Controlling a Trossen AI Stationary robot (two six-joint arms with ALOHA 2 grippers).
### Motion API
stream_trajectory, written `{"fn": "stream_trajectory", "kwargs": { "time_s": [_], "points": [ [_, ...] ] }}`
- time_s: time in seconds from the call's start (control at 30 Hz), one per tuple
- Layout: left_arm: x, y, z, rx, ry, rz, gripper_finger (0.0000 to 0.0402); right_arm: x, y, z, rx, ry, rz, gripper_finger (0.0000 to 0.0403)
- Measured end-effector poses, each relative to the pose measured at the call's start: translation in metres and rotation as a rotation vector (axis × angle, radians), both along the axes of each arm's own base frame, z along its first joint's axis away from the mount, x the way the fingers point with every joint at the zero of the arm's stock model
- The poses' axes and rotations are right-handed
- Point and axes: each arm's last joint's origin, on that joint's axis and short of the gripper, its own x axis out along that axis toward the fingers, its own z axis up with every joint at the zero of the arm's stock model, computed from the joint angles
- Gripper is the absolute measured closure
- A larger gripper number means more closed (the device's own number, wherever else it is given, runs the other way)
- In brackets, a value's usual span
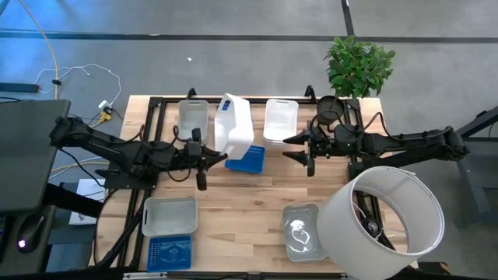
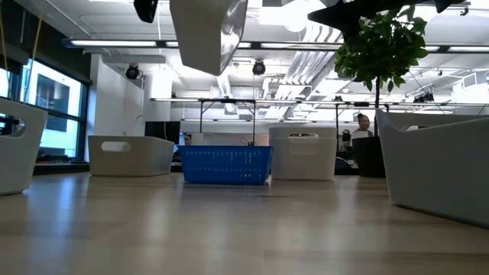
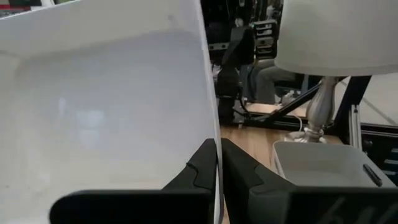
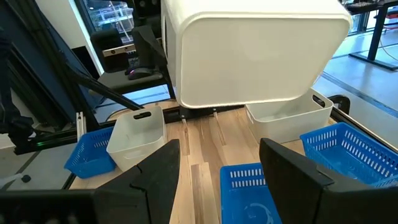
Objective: Stack baskets by color
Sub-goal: Stack the left white bin on the right white bin
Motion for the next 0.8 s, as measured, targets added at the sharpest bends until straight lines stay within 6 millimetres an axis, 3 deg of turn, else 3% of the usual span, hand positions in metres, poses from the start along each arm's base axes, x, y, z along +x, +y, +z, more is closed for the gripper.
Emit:
{"fn": "stream_trajectory", "kwargs": {
  "time_s": [0.63, 0.8],
  "points": [
    [0.000, 0.000, -0.001, 0.027, 0.015, -0.007, 0.0401, 0.000, 0.000, 0.000, 0.000, -0.002, 0.000, 0.0194],
    [0.011, 0.007, 0.003, 0.027, 0.052, 0.003, 0.0401, 0.001, 0.000, 0.007, -0.001, -0.077, -0.001, 0.0194]
  ]
}}
